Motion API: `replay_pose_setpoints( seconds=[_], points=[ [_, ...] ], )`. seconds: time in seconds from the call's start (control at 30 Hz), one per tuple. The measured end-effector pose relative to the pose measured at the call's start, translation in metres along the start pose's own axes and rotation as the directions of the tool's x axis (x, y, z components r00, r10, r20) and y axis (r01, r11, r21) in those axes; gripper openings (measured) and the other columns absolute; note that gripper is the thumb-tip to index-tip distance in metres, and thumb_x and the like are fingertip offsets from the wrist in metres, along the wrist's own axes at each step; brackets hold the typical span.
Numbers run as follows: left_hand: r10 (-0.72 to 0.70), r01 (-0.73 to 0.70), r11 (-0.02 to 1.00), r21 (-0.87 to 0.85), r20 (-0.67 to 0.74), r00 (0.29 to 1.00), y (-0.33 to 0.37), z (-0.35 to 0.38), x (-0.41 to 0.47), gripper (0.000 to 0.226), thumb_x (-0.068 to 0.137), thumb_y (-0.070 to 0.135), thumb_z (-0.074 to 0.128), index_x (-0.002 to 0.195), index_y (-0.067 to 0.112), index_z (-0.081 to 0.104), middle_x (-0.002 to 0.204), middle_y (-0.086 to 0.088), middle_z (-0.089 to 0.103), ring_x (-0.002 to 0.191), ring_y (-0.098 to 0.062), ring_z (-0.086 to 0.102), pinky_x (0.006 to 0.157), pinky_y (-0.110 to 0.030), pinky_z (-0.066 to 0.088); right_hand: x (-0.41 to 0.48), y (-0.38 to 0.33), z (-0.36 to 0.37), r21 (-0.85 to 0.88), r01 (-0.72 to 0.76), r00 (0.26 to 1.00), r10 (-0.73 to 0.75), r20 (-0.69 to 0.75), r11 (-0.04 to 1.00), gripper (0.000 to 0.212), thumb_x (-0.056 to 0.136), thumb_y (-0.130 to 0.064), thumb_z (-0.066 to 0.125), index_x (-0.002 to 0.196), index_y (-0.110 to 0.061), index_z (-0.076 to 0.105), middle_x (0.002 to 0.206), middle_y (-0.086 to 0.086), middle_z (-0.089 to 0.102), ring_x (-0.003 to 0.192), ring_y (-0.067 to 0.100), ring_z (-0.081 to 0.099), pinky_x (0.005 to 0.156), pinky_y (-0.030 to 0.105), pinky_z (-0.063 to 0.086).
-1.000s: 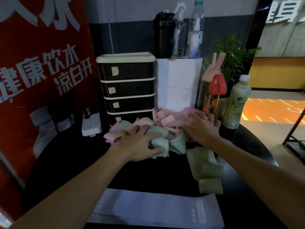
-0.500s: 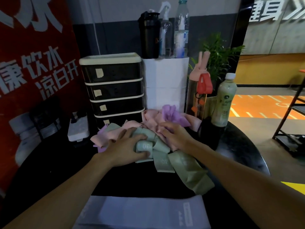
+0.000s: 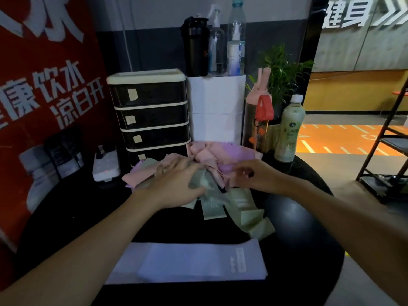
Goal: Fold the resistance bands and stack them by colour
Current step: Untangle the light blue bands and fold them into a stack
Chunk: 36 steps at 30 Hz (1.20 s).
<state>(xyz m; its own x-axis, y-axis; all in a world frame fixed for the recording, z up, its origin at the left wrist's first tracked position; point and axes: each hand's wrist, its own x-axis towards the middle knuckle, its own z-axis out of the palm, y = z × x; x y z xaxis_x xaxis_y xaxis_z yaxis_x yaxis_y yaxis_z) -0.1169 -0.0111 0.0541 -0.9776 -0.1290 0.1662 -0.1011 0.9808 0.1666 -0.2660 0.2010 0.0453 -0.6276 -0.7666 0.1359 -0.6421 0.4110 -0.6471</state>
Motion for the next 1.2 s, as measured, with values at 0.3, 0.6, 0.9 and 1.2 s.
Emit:
replay_pose_setpoints(
  seconds=[0.3, 0.6, 0.9, 1.2],
  points=[
    [0.060, -0.061, 0.998, 0.005, 0.103, 0.993, 0.030, 0.009, -0.015, 0.044, 0.095, 0.050, 0.050, 0.138, 0.039, 0.049, 0.154, 0.007, 0.033, 0.145, -0.014, 0.020, 0.111, -0.046, 0.016, -0.017, 0.009, 0.015, -0.277, 0.046, 0.996, -0.022, 0.088, 0.960, 0.020, 0.084, -0.023, 0.073, 0.104, -0.019, 0.073, 0.092, -0.010, 0.064, 0.081, 0.005, 0.058, 0.063, 0.004, 0.037],
    [0.060, -0.062, 0.998, 0.014, 0.094, 0.994, 0.021, 0.013, -0.013, 0.052, 0.095, 0.059, 0.045, 0.141, 0.034, 0.043, 0.145, 0.008, 0.041, 0.142, -0.015, 0.024, 0.105, -0.046, 0.024, 0.010, -0.011, -0.005, 0.003, 0.023, 0.844, -0.018, -0.536, 1.000, 0.008, 0.082, -0.007, 0.072, 0.089, -0.009, 0.072, 0.078, 0.000, 0.064, 0.069, 0.013, 0.055, 0.055, 0.009, 0.038],
    [0.045, -0.044, 0.999, -0.008, 0.090, 0.995, 0.023, 0.008, -0.018, 0.051, 0.096, 0.056, 0.046, 0.142, 0.033, 0.045, 0.151, 0.006, 0.037, 0.144, -0.015, 0.022, 0.109, -0.045, 0.022, 0.007, 0.000, 0.000, -0.158, 0.022, 0.941, -0.074, -0.332, 0.987, 0.014, 0.080, -0.017, 0.071, 0.086, -0.029, 0.065, 0.072, -0.012, 0.052, 0.067, 0.007, 0.052, 0.058, 0.017, 0.038],
    [0.064, -0.065, 0.989, -0.132, -0.011, 0.998, 0.003, -0.007, -0.055, 0.030, 0.091, 0.040, 0.053, 0.116, 0.027, 0.065, 0.114, 0.008, 0.063, 0.109, -0.013, 0.057, 0.095, -0.039, 0.047, -0.025, 0.004, 0.006, -0.151, 0.014, 0.938, -0.065, -0.340, 0.988, 0.010, 0.078, -0.023, 0.074, 0.082, -0.022, 0.065, 0.086, 0.000, 0.058, 0.088, 0.021, 0.057, 0.072, 0.025, 0.041]
  ],
)
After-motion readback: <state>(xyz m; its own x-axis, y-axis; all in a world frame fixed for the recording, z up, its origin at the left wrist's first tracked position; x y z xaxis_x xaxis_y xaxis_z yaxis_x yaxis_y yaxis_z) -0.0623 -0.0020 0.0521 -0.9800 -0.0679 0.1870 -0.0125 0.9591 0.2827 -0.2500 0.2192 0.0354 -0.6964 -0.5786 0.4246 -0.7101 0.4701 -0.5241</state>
